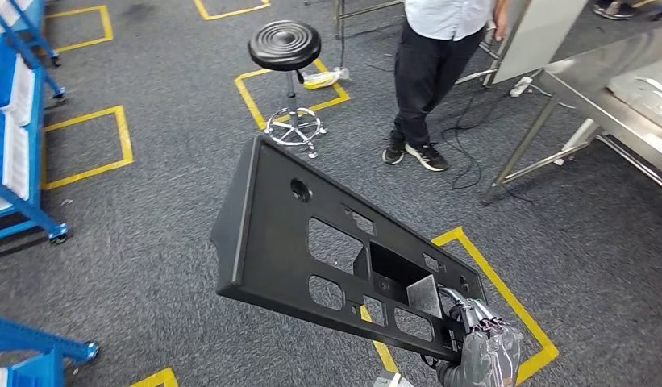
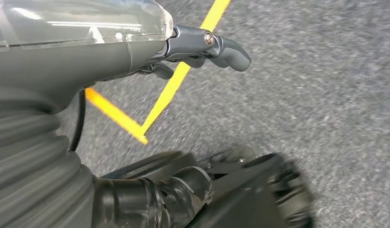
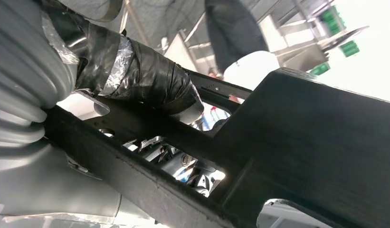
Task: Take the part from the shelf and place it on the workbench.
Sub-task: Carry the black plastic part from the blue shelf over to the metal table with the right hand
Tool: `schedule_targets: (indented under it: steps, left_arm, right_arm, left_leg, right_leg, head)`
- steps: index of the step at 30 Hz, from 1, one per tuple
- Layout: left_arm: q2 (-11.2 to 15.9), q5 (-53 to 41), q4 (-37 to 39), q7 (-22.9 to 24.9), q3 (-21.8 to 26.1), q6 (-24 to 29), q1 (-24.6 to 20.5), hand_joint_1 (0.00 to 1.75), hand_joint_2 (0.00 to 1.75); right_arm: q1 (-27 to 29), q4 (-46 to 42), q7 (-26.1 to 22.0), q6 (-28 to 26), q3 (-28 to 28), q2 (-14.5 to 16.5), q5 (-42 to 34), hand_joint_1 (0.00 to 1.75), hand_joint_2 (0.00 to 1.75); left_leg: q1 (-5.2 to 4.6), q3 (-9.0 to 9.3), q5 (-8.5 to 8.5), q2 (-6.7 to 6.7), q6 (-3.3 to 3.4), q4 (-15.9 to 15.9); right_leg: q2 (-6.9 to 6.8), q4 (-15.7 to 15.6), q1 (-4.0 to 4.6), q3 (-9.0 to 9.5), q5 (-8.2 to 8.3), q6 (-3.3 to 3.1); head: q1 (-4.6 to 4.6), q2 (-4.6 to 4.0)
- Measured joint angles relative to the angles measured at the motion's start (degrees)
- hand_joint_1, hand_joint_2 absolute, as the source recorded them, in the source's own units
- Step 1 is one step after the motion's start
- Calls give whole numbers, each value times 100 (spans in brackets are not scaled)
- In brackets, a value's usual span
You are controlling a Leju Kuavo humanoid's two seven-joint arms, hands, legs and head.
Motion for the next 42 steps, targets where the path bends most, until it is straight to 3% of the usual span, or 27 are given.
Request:
schedule_targets:
  steps: [1,3,5,7,9,11,12,13,14,16,18,20,22,24,26,27,28,29,31,33,35,36,38,40,42]
  left_arm:
    - [0,-1,0,-9,0,-3,-3,0,175]
    - [0,-1,0,-27,0,-12,-9,0,175]
    - [-1,-1,0,-39,0,-19,-21,0,175]
    - [-1,-1,0,-46,0,-20,-27,0,175]
    - [1,-1,0,-50,0,-20,-14,0,175]
    - [3,1,0,-51,0,-20,7,0,175]
    - [4,1,0,-51,0,-20,9,0,175]
    - [5,1,0,-51,0,-20,5,0,175]
    - [3,1,0,-51,0,-20,0,0,175]
    - [-2,0,0,-52,0,-21,-9,0,175]
    - [-5,-2,0,-60,0,-30,-12,0,175]
    - [-9,-9,0,-74,0,-48,-19,0,175]
    - [-13,-18,0,-89,0,-64,-39,0,175]
    - [-13,-21,0,-102,0,-76,-46,0,175]
    - [-11,-21,0,-114,0,-92,-26,0,175]
    - [-10,-21,0,-120,0,-99,-12,0,175]
    - [-9,-21,0,-125,0,-105,-3,0,175]
    - [-9,-22,0,-130,0,-109,1,0,175]
    - [-8,-25,0,-133,0,-109,-2,0,175]
    - [-5,-26,0,-137,0,-109,-10,0,175]
    - [-3,-24,0,-140,0,-108,-18,0,175]
    - [-2,-24,0,-140,0,-108,-23,0,175]
    - [1,-28,1,-144,0,-108,-26,0,175]
    - [3,-33,2,-146,0,-109,-12,0,175]
    - [6,-33,2,-145,0,-109,6,0,175]
  right_arm:
    - [0,-1,-1,0,-1,0,0,175,175]
    - [10,-8,-4,0,-3,0,-2,175,175]
    - [36,-15,-10,-1,-9,0,-4,175,175]
    - [50,-19,-15,-2,-14,0,-4,175,175]
    - [46,-21,-17,-2,-14,0,-4,175,175]
    - [51,-19,-18,-2,-17,0,-6,175,175]
    - [56,-17,-18,-2,-20,0,-7,175,175]
    - [59,-16,-17,-2,-22,0,-8,175,175]
    - [60,-15,-17,-2,-24,0,-9,175,175]
    - [54,-15,-17,-2,-24,0,-9,175,175]
    - [48,-19,-17,-2,-26,0,-9,175,175]
    - [53,-23,-17,-2,-33,0,-11,175,175]
    - [59,-29,-18,-2,-41,0,-12,175,175]
    - [49,-32,-18,-2,-43,0,-11,175,175]
    - [41,-30,-17,-2,-42,0,-11,175,175]
    - [42,-29,-17,-2,-43,0,-11,175,175]
    - [43,-28,-17,-2,-43,0,-12,175,175]
    - [43,-28,-17,-2,-43,0,-12,175,175]
    - [41,-28,-17,-2,-42,0,-12,175,175]
    - [37,-28,-17,-2,-41,0,-11,175,175]
    - [41,-28,-17,-2,-42,0,-11,175,175]
    - [48,-28,-17,-2,-42,-1,-12,175,175]
    - [43,-29,-17,-3,-43,-2,-12,175,175]
    - [24,-30,-17,-3,-42,-4,-13,175,175]
    - [21,-23,-17,-2,-44,-5,-13,175,175]
  left_leg:
    - [15,121,103,-121,9,-286]
    - [11,205,108,-252,48,-493]
    - [4,214,137,-142,124,-533]
    - [15,228,171,-10,206,-587]
    - [9,235,174,141,254,-610]
    - [-2,236,159,306,268,-608]
    - [-5,242,148,383,269,-608]
    - [-6,255,136,452,264,-608]
    - [-5,277,120,516,254,-608]
    - [-17,326,84,626,215,-607]
    - [-32,355,58,722,162,-610]
    - [-40,388,44,821,105,-636]
    - [-29,383,-58,653,50,-532]
    - [-8,168,-352,325,22,-26]
    - [-2,-202,-638,207,10,693]
    - [-2,-323,-649,197,5,888]
    - [-1,-355,-551,192,2,884]
    - [2,-279,-355,173,6,655]
    - [17,2,26,-43,22,-67]
    - [25,160,143,-249,52,-472]
    - [12,180,140,-206,114,-520]
    - [10,195,158,-142,154,-545]
    - [26,220,193,0,233,-604]
    - [17,232,191,153,270,-624]
    - [7,237,170,318,273,-623]
  right_leg:
    - [69,46,-1,-25,-21,32]
    - [183,95,-7,-87,-26,102]
    - [238,93,-27,-130,-6,168]
    - [8,266,-19,-224,-123,217]
    - [-304,855,-13,-507,-442,256]
    - [-399,1495,-32,-834,-672,287]
    - [-416,1596,-40,-890,-647,293]
    - [-437,1465,-44,-827,-515,291]
    - [-487,1133,-42,-654,-313,278]
    - [-751,373,10,-260,-30,218]
    - [-894,55,80,-116,15,150]
    - [-766,33,94,-125,28,97]
    - [-638,-40,51,-83,65,34]
    - [-519,-91,9,-48,94,-20]
    - [-375,-82,6,-50,93,-40]
    - [-292,-70,7,-50,89,-42]
    - [-206,-55,6,-51,83,-40]
    - [-125,-34,3,-49,73,-32]
    - [15,28,4,-64,40,9]
    - [129,84,7,-113,17,74]
    - [241,85,-12,-157,35,148]
    - [239,95,-23,-167,35,178]
    - [-2,332,-17,-286,-116,232]
    - [-322,959,-16,-598,-451,281]
    - [-411,1516,-37,-891,-632,314]
  head:
    - [2,0]
    - [3,0]
    - [3,0]
    - [9,0]
    - [15,0]
    - [15,0]
    - [14,0]
    - [14,0]
    - [14,0]
    - [13,0]
    - [12,0]
    - [12,0]
    - [8,0]
    - [2,0]
    - [-1,0]
    - [-1,0]
    - [-1,0]
    - [-1,0]
    - [-1,0]
    - [2,0]
    - [3,0]
    - [2,0]
    - [23,0]
    - [44,0]
    - [43,0]
